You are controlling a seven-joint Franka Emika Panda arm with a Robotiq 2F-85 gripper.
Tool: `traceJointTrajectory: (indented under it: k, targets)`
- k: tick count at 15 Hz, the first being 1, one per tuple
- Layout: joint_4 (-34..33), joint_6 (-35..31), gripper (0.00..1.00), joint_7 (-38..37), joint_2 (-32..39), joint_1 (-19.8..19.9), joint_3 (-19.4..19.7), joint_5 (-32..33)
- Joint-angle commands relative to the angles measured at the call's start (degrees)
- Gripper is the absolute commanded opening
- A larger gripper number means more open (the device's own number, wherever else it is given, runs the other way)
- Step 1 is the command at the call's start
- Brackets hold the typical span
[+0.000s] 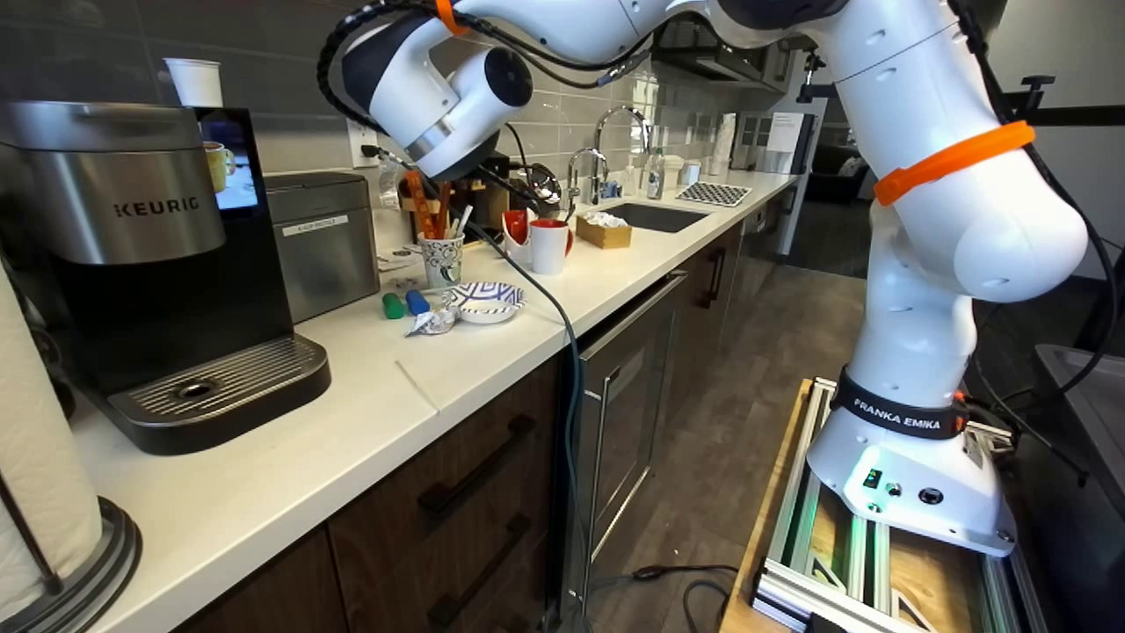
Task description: Put the orange objects in the left cup
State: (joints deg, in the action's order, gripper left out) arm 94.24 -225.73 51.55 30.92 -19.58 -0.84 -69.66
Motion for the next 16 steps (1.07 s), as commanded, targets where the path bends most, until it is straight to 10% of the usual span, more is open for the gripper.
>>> traceJointTrajectory:
  k: [1, 16]
  targets:
    - [6.8, 1.8, 1.00, 6.6, -9.6, -1.4, -2.1, -5.9]
    - [29.2, 39.6, 1.00, 36.6, -29.3, 0.8, -7.0, -31.4]
